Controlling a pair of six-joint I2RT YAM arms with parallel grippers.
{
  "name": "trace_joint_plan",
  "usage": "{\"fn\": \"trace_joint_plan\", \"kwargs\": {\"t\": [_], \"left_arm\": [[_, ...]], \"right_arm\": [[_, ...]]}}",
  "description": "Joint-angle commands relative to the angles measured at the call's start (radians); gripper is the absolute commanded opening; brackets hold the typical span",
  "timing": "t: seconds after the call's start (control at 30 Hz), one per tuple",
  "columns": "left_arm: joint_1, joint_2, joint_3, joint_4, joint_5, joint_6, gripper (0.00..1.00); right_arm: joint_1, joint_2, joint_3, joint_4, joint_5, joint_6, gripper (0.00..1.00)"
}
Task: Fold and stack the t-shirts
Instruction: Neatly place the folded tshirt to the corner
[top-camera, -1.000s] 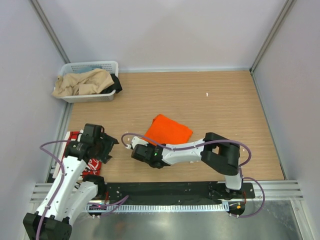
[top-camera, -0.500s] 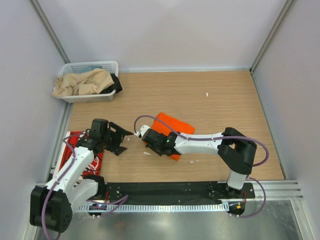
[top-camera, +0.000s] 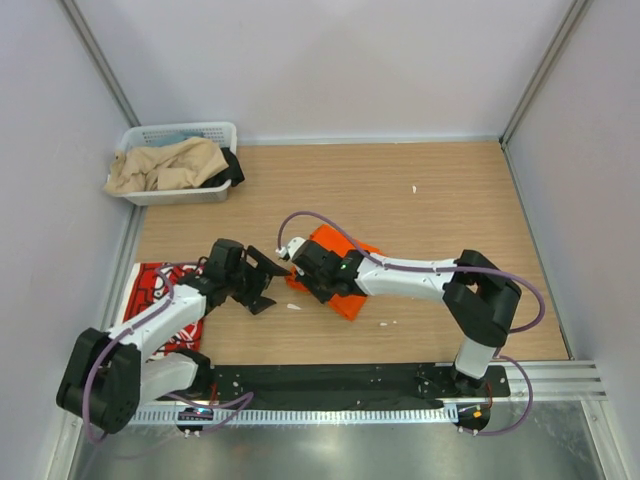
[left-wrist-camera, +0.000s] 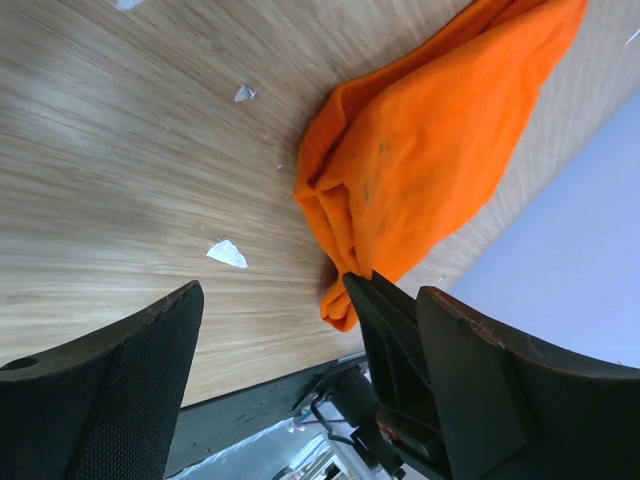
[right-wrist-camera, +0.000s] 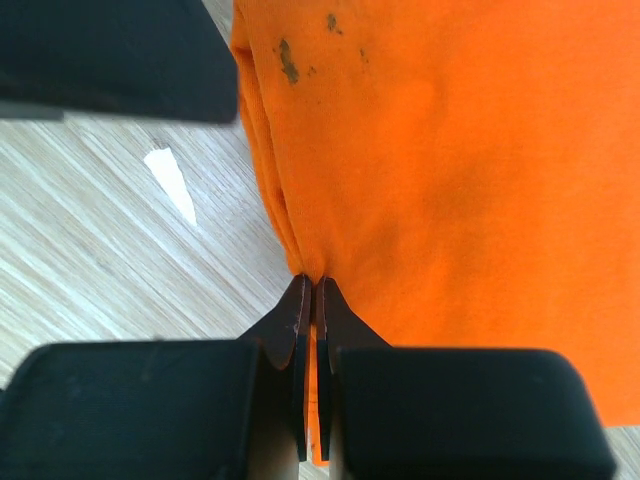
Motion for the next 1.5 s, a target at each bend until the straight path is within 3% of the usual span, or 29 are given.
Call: {"fn": "trace_joint_plan", "kwargs": {"t": [0.0,0.4,0.57,0.9,1.37,1.47], "left_arm": [[-0.034,0.038,0.0,0.123,0.0,-0.029,0.88],[-0.08,0.193,0.015,0.257,0.003,-0.06,0.88],[-0.091,0.182,-0.023,0.33,-0.048,-0.111,0.86],[-0.108,0.274,-0.061,0.481,-0.066,-0.157,0.68],[-0.119,0.378,-0.078,0.616,-0.106,-0.177,0.53],[-0.119,0.394,-0.086,0.653,-0.118,-0.174,0.41]], "right_arm": [[-0.013,-0.06,0.042,0.008,-0.043,0.029,0.02],[-0.056,-0.07,0.044,0.011,-0.114,0.062,0.01],[-0.068,-0.074,0.047,0.008,-0.127,0.075,0.02],[-0.088,-0.071,0.056,0.013,-0.14,0.098,0.01],[-0.102,-0.068,0.051,0.017,-0.204,0.113,0.01],[-0.104,-0.068,0.041,0.02,-0.21,0.116,0.02]]}}
